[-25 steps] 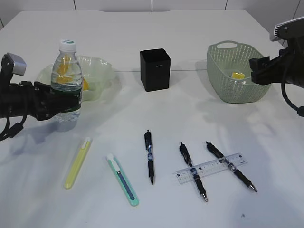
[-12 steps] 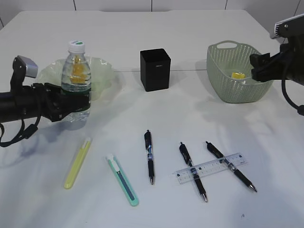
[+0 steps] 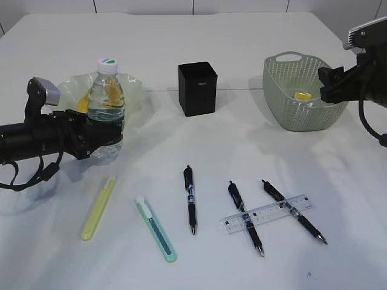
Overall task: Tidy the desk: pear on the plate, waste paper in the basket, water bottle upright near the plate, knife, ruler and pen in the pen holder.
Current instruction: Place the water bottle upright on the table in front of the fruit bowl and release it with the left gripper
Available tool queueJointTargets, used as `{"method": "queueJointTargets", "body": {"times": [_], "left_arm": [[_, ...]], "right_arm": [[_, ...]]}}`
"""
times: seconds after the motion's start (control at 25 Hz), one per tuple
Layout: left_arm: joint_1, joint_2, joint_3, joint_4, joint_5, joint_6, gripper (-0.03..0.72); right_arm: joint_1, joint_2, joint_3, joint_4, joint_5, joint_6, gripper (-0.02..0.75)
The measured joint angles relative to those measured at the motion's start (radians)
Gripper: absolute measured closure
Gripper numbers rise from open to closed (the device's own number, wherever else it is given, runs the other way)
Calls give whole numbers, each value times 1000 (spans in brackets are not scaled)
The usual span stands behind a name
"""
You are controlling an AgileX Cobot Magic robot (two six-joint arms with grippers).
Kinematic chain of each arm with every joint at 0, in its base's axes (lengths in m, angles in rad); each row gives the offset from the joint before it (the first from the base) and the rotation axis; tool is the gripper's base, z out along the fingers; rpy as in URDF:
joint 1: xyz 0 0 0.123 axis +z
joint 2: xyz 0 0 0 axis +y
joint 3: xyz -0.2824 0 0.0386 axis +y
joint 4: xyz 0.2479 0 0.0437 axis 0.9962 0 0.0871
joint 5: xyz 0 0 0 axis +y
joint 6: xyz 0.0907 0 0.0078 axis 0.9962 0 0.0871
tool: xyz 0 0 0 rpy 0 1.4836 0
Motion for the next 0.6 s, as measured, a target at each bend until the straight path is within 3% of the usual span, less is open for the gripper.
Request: {"method": "queueJointTargets", "body": {"times": [0.6], "left_arm": [[0, 51, -2, -35, 4, 27, 312]], "right_arm": [[0, 0, 0, 0, -42, -1, 166]]}}
